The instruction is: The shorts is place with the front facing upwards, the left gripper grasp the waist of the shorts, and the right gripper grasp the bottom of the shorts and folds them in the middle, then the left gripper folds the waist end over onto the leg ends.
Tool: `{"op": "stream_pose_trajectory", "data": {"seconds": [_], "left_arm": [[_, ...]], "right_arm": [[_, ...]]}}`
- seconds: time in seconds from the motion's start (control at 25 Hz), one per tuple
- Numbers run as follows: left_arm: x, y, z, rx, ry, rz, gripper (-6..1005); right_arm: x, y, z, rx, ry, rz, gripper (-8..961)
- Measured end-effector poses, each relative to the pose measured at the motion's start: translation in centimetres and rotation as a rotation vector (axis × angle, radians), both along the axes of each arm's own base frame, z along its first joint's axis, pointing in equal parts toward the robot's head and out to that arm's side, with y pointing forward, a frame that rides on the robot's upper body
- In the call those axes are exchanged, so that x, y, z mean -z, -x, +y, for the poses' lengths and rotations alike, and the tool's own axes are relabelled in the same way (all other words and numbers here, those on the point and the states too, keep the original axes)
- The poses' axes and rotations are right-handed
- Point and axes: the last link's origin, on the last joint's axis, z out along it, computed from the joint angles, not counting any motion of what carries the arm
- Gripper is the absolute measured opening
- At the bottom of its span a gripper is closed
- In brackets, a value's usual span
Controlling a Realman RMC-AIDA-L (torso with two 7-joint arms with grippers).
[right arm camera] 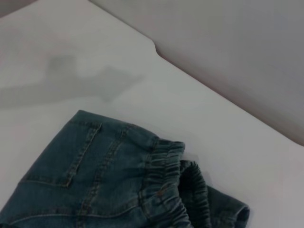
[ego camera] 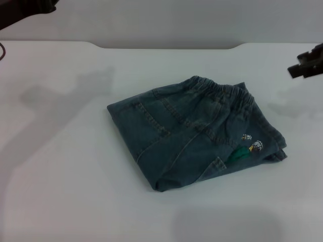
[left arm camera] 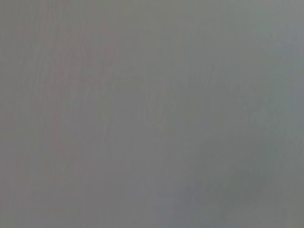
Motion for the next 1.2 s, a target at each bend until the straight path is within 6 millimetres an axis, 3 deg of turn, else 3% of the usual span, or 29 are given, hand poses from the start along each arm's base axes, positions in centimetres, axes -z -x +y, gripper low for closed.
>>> {"op": "stream_pose_trajectory", "data": {"seconds": [0.2,0.44,0.64,1.2], "left_arm": [[0.3,0.7,0.0,-0.026,0.017,-0.030,0],[0.6,0.9,-0.1,-0.034,0.028,-0.063,171],[0.8,0.6,-0.1,-0.022,0.039,-0.064,391],[1.6,0.2,-0.2,-0.010,0.065,-0.061,418]], "right_arm": [[2.0,-0.5,0.2,-0.011,0.042,-0.017,463],[3.6,-1.2,0.9,-0.030,0.054,-0.087,462],[4.5,-1.1,1.1,-0.081,0.047,-0.115,461],[8.6,-0.3,1.4,-0.241,-0.015,-0.097,460]]}}
